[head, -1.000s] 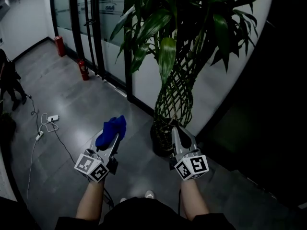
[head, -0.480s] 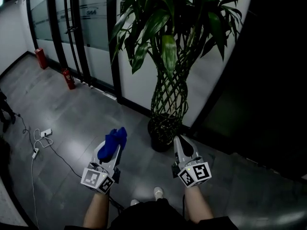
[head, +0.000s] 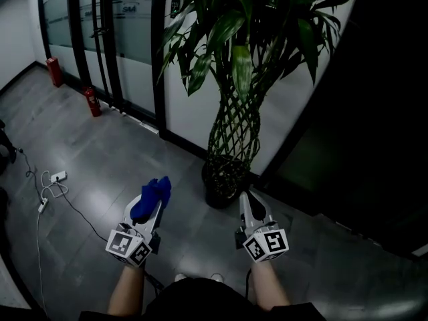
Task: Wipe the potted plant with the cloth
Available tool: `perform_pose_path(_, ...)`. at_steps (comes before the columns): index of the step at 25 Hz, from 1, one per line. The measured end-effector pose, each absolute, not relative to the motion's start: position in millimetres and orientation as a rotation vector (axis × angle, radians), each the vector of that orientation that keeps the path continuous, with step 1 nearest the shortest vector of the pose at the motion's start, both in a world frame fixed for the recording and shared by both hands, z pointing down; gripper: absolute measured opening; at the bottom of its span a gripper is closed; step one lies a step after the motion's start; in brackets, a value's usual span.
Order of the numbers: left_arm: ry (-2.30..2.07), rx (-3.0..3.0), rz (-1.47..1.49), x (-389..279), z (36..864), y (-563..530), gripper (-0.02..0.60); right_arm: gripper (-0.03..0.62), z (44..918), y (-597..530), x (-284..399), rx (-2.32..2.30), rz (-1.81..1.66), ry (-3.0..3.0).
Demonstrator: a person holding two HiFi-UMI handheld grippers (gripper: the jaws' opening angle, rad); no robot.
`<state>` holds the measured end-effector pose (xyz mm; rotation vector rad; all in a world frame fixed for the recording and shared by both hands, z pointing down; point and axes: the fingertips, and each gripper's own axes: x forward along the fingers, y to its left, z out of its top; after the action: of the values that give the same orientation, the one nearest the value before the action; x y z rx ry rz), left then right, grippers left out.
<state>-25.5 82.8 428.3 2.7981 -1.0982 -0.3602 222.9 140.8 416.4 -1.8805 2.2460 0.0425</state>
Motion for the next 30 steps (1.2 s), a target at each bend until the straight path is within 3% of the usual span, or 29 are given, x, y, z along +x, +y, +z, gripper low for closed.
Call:
perform_pose_path(17,-1.161,2.74,-0.422,3.7,419.8,96.5,0.153,0.003,414.2,155.7,281.5,-1.886,0.051,2.251)
perform_pose_path(30,-1.2,2.746,-0.429,4.4,412.1,106.7,0.153,0.003,419.3,156.8,277.2,-1.845,0.032,2.307)
